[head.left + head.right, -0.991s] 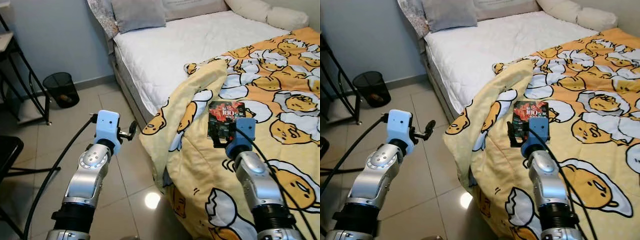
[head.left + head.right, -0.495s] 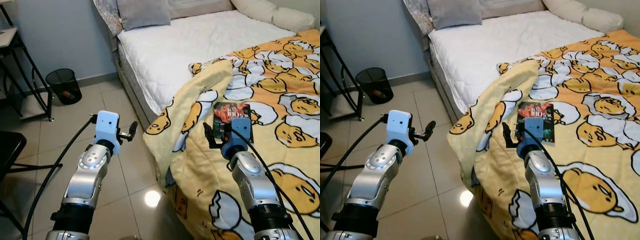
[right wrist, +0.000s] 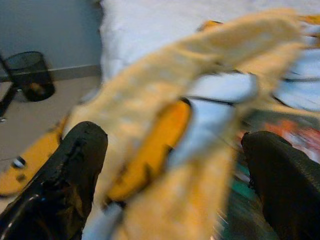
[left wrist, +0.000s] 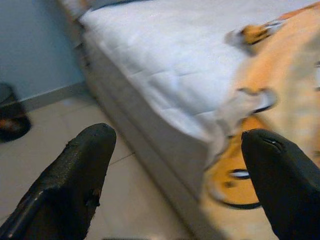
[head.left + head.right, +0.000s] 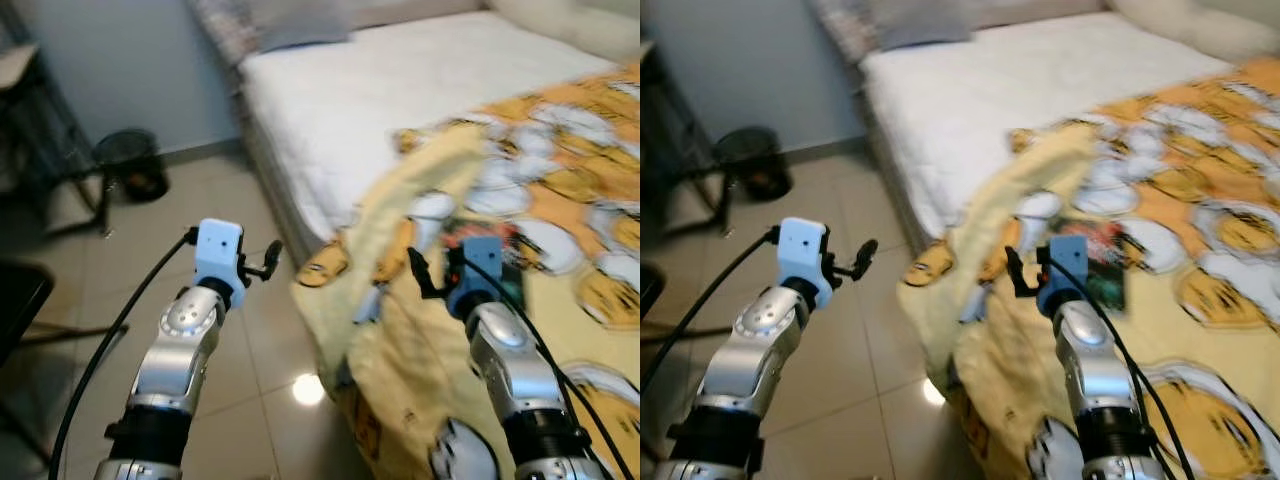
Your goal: Clean up the room
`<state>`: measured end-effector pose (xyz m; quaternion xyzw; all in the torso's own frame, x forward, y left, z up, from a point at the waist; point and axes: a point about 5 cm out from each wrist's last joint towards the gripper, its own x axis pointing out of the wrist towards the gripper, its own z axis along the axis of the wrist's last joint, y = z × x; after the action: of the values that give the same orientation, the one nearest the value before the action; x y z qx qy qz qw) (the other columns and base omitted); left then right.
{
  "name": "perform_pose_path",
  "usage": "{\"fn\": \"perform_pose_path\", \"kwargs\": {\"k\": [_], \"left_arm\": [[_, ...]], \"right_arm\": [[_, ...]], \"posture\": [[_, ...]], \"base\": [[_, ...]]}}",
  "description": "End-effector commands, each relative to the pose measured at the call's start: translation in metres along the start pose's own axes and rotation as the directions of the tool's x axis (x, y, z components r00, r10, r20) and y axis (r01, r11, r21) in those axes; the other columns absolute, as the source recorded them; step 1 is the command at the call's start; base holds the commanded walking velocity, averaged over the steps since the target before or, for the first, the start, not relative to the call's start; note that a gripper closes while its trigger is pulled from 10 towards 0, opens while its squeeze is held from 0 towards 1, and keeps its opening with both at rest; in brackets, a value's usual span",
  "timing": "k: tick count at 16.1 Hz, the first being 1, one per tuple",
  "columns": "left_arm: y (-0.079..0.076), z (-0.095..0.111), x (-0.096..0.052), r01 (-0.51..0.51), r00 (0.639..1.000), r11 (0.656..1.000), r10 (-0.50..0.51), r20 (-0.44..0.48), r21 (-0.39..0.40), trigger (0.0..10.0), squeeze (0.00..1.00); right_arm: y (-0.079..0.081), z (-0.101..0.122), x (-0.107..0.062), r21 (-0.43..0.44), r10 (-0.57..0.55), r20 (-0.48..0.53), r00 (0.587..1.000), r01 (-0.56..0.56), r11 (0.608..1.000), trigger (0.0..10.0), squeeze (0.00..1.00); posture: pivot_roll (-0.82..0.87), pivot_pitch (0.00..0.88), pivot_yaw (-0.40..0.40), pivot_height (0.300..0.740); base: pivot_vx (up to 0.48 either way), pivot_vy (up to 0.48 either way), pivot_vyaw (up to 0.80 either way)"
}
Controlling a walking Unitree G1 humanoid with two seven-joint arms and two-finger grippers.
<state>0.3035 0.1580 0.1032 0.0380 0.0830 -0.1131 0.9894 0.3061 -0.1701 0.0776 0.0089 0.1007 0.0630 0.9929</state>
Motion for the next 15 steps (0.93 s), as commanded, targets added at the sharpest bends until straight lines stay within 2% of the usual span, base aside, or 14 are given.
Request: {"fn": "perform_pose_path", "kwargs": {"k": [1,5,14,15], "left_arm": [[0.0018,0.0002,-0.0013,0.001,1.000,1.000,-0.001,-0.005,0.007,10.0,0.76],[-0.0015,-0.0011,-0.0019,0.016,1.000,1.000,-0.016,-0.013,0.017,10.0,0.75],[-0.0032,-0.0023,-0.0032,0.037,0.999,0.999,-0.036,-0.024,0.032,10.0,0.71],[-0.0027,-0.0028,-0.0032,0.029,0.999,0.999,-0.028,-0.028,0.030,10.0,0.67]], "right_arm": [[0.0043,0.0048,0.0008,0.023,0.010,0.015,1.000,-0.011,1.000,10.0,0.00],[0.0000,0.0047,0.0000,0.020,0.007,0.012,1.000,-0.007,1.000,10.0,0.00],[0.0013,0.0032,-0.0004,0.026,0.004,-0.001,1.000,-0.004,1.000,10.0,0.00],[0.0015,0.0028,-0.0003,0.026,0.004,-0.003,1.000,-0.004,1.000,10.0,0.00]], "posture": [[0.00,0.000,0.049,0.740],[0.00,0.000,0.051,0.740],[0.00,0.000,0.051,0.740],[0.00,0.000,0.050,0.740]], "base": [[0.000,0.000,0.00],[0.000,0.000,0.00],[0.000,0.000,0.00],[0.000,0.000,0.00]]}}
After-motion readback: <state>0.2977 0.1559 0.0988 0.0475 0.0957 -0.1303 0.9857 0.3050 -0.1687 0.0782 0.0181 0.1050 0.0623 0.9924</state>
